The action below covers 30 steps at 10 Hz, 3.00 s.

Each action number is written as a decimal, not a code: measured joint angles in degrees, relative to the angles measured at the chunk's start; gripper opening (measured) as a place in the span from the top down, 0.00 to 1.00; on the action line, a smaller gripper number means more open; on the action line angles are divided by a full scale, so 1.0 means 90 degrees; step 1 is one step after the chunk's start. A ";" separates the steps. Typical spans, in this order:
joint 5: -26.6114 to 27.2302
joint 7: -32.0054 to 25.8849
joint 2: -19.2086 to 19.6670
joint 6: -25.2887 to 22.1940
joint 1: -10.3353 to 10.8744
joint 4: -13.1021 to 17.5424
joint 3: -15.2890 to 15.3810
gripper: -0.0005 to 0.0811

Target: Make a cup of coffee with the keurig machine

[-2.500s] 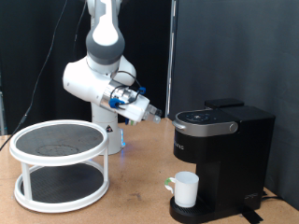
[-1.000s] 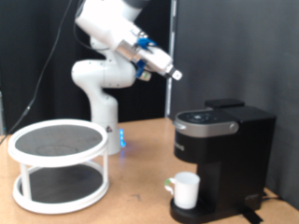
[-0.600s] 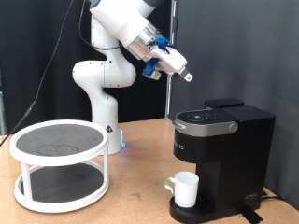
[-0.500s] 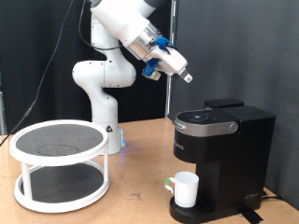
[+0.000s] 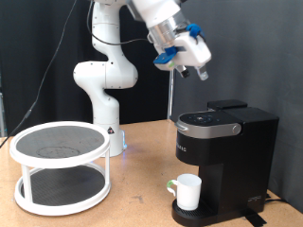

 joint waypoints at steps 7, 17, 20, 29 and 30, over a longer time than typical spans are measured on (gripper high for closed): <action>-0.1542 0.0525 0.0497 -0.0709 0.0015 0.1116 0.0470 0.09; -0.1778 0.0567 0.0598 0.0249 0.0018 0.0234 0.0766 0.23; -0.1778 0.0530 0.0595 0.0419 0.0023 0.0012 0.0830 0.62; -0.1779 0.0555 0.0600 0.0617 0.0030 -0.0466 0.0976 0.99; -0.1781 0.0564 0.0602 0.0621 0.0028 -0.0487 0.0976 0.99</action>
